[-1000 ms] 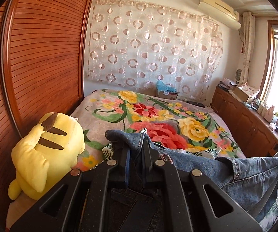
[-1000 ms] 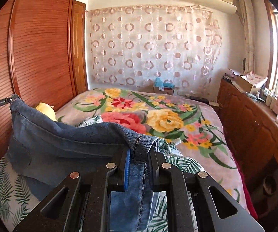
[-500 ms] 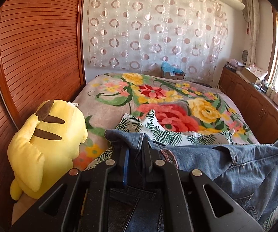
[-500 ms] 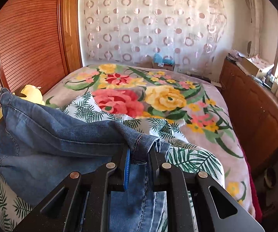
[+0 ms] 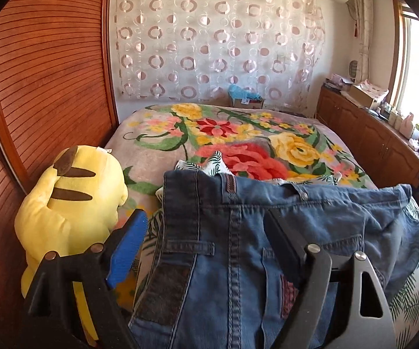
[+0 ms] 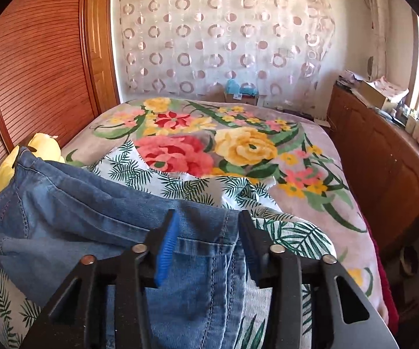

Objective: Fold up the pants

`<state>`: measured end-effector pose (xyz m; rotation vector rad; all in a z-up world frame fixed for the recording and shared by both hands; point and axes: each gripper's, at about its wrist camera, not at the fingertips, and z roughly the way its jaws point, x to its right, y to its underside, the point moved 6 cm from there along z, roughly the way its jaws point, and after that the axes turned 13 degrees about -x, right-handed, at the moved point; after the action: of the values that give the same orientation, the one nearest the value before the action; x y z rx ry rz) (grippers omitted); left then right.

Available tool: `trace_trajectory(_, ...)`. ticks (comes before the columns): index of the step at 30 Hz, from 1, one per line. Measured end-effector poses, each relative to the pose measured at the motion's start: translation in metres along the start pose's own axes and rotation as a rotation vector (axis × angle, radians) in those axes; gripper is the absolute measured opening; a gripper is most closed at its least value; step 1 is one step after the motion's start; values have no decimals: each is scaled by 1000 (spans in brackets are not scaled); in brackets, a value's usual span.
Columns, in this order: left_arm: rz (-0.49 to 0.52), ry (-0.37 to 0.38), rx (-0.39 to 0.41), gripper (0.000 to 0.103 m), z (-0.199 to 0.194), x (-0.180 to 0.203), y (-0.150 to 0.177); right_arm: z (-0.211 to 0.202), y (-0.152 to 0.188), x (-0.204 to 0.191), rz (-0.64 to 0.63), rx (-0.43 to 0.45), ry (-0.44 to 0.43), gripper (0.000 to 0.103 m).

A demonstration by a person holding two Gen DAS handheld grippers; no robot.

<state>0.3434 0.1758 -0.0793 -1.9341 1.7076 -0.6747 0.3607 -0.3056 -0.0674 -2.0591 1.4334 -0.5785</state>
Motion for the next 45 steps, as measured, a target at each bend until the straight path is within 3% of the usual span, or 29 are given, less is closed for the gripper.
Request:
trace_trajectory(9, 67, 19, -42, 82, -10, 26, 46, -21, 41, 0, 5, -62, -38, 46)
trace_trajectory(19, 54, -2, -85, 82, -9, 13, 76, -28, 72, 9, 73, -146, -101, 46)
trace_trajectory(29, 9, -40, -108, 82, -9, -19, 94, -2, 78, 10, 122, -219, -57, 52)
trace_trajectory(36, -19, -60, -135, 82, 2, -36, 100, 1, 77, 5, 122, -206, -44, 62)
trace_trajectory(40, -45, -44, -178, 82, 18, -43, 101, 2, 81, -1, 96, -202, -8, 62)
trace_trajectory(42, -65, -21, -192, 82, 23, -47, 103, 2, 82, -4, 85, -200, -1, 60)
trace_trajectory(45, -97, 11, -200, 83, 25, -51, 104, 0, 84, -7, 52, -194, 8, 46)
